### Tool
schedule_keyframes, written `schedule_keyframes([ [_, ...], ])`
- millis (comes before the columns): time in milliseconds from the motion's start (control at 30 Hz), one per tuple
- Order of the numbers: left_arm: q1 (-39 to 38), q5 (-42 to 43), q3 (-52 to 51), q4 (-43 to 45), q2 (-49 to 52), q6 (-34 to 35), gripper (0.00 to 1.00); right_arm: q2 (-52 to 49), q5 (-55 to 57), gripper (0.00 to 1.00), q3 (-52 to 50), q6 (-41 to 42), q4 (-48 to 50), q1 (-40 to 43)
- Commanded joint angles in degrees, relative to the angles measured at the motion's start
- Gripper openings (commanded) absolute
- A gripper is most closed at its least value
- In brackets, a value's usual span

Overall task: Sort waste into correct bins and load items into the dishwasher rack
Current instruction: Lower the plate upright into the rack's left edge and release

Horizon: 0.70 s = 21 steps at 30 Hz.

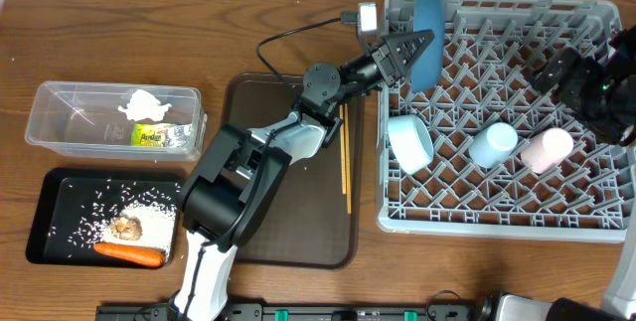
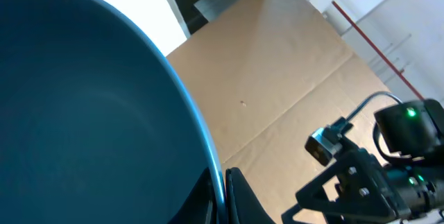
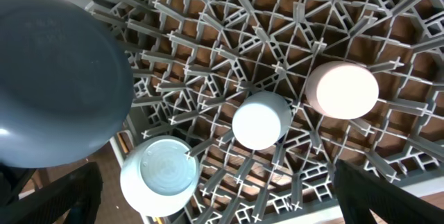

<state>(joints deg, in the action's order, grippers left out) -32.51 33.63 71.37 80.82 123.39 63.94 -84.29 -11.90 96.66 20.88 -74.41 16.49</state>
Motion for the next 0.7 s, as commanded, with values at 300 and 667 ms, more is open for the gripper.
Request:
schedule_keyframes([
  [300, -0.04, -2.16, 2.64, 0.92, 0.83, 1.97, 0.06, -0.04, 1.88, 0.99, 0.15, 0.72, -0.39, 0.2],
  [667, 0.5, -2.21, 2.64, -5.53, 0.85, 1.29, 0.08, -0.04, 2.95, 0.99, 0.15, 0.7, -0.66, 0.22],
])
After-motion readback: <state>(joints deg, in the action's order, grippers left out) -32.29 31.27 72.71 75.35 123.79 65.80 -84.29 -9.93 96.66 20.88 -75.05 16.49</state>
